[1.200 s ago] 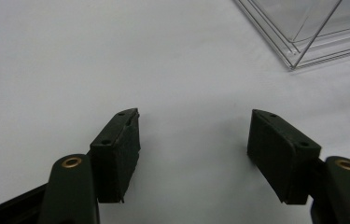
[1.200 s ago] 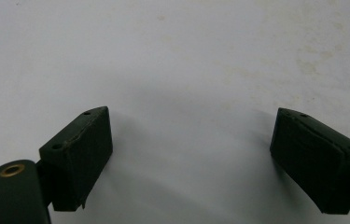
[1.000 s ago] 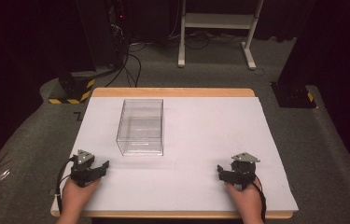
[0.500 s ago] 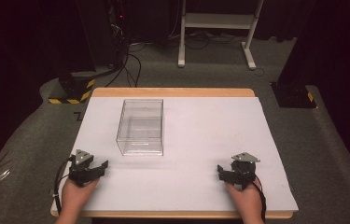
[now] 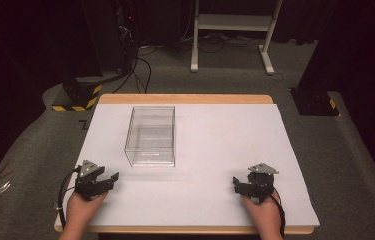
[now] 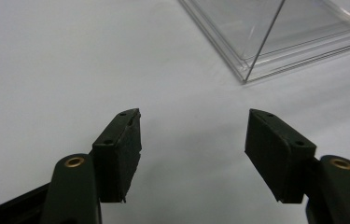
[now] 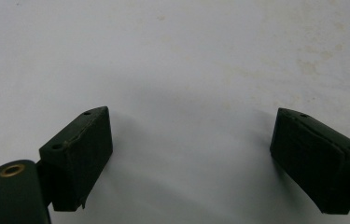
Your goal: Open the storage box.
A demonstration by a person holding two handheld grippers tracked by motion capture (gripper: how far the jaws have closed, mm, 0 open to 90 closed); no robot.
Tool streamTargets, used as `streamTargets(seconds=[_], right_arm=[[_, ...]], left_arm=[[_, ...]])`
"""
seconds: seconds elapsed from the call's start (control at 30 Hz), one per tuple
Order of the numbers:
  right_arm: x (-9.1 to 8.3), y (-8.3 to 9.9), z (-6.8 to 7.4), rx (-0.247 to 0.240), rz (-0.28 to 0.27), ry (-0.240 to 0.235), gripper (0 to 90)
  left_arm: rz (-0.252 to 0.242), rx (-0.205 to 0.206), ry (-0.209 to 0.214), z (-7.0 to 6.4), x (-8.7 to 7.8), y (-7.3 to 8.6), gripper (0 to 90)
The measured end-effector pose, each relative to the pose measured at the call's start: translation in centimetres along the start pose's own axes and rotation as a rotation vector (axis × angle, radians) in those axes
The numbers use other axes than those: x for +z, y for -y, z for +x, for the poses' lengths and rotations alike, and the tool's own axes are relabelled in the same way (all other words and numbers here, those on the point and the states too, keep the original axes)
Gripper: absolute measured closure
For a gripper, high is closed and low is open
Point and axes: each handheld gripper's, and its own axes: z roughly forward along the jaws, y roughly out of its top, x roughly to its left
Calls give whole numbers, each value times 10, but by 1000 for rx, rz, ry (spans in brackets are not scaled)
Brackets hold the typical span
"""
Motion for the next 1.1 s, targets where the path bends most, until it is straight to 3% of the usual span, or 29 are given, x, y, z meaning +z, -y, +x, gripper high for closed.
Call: streamTargets(seconds=[0.4,1.1], right_arm=[[0,0,0,0,0,0,128],[0,0,0,-1,2,1,128]], left_arm=[[-58,11,47,-13,-10,-8,398],[-104,42,132,-32,-14,-18,393]])
